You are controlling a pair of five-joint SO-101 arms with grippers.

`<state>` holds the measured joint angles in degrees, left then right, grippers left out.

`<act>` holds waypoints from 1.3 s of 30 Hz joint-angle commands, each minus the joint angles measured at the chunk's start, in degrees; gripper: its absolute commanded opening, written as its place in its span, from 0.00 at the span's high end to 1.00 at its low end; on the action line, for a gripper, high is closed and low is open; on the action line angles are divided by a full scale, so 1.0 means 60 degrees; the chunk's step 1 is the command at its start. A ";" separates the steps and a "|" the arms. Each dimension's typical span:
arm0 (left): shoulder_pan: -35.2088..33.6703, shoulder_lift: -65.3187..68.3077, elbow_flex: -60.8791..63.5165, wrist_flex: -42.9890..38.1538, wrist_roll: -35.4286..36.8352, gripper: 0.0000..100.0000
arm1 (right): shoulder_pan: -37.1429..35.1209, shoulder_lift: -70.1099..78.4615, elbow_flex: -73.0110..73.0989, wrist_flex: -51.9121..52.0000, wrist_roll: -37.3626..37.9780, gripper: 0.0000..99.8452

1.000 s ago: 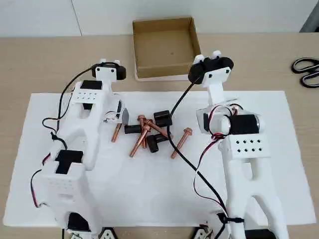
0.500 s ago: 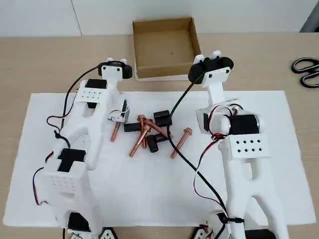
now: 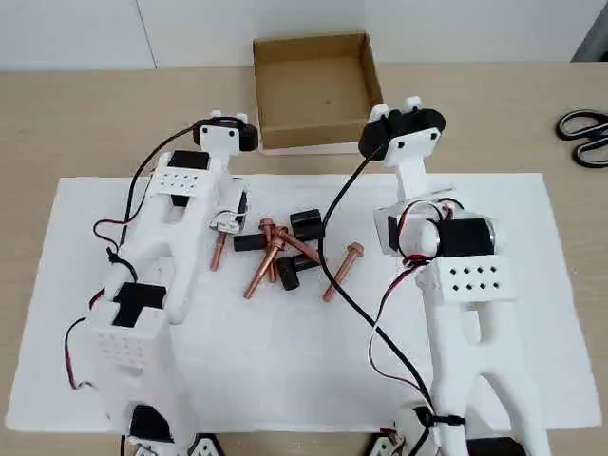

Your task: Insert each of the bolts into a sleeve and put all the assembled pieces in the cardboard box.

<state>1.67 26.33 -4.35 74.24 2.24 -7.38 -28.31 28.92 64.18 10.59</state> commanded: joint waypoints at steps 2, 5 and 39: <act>-0.0147 -0.0410 -0.0886 0.0747 -0.0044 0.99 | -0.0037 -0.0081 -0.0059 -0.0095 -0.0073 0.75; -0.0029 -0.0747 -0.1458 0.1377 -0.0044 0.99 | -0.0051 -0.0110 -0.0059 -0.0095 -0.0073 0.75; -0.1993 -0.4190 -0.0227 0.4352 -0.1289 0.99 | -0.3245 0.0037 0.0777 -0.1311 -0.2066 0.75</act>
<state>-10.02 4.00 -5.58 99.30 -4.97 -25.23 -28.13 32.00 61.71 -0.48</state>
